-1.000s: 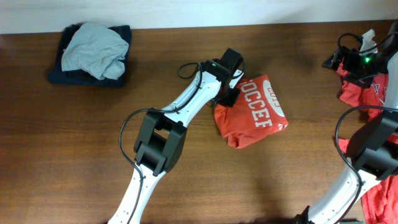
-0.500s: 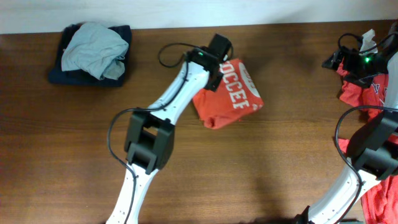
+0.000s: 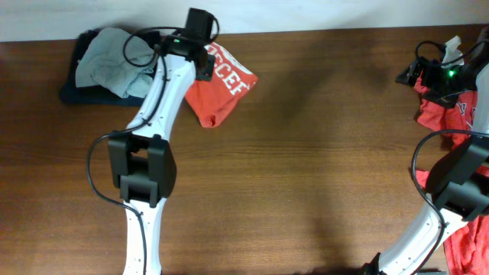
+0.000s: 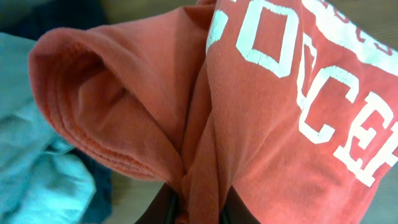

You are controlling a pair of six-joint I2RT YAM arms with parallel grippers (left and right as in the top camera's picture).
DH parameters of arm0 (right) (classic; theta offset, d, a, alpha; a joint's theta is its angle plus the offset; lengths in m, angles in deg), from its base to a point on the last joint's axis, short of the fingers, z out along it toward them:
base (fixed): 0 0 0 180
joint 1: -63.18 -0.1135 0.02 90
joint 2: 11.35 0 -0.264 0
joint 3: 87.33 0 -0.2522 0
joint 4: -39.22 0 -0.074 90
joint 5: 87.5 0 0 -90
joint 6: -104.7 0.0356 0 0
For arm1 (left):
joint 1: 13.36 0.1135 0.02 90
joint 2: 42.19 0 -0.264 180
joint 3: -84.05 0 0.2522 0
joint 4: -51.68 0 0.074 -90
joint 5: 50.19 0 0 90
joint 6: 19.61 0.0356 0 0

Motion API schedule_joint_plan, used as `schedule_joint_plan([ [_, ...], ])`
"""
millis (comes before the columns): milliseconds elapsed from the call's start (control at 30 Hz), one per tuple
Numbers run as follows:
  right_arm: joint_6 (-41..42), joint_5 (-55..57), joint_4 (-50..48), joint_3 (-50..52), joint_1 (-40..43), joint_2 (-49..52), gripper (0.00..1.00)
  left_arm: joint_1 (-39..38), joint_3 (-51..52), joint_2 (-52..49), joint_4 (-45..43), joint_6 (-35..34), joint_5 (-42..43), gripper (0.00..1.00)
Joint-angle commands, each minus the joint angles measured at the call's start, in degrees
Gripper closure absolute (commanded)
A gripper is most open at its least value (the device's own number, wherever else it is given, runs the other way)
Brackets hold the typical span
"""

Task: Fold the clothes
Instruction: 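Carry the bundle up-left and place it on the dark clothes stack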

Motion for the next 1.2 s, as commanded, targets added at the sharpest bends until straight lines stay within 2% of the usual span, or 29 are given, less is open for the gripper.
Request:
schedule_joint_plan([
  [0,-0.1,0.7,0.2,-0.3,0.0,-0.7,0.01,2.1,-1.7,3.4,-2.6,0.9,-0.8,0.99],
  [433,-0.1,0.7,0.2,-0.3,0.0,-0.7,0.01,7.6,-9.0,5.6,-3.1,0.9,-0.8,0.99],
  [600,-0.1,0.7,0.2,-0.3,0.0,-0.7,0.01,10.3,-10.8,5.6,-3.1,3.6,-0.8,0.99],
  [833,-0.1,0.7,0.2,-0.3,0.0,-0.7,0.01,17.4,-10.8,5.6,-3.9,3.5,-0.8,0.99],
  [1100,-0.1,0.7,0.2,-0.3,0.0,-0.7,0.02,26.1,-10.2,4.9,-2.2,2.2,7.7,0.99],
  [1167,-0.1,0.7,0.2,-0.3,0.0,-0.7,0.01,27.4,-10.2,4.0,-1.6,2.2,7.6,0.99],
])
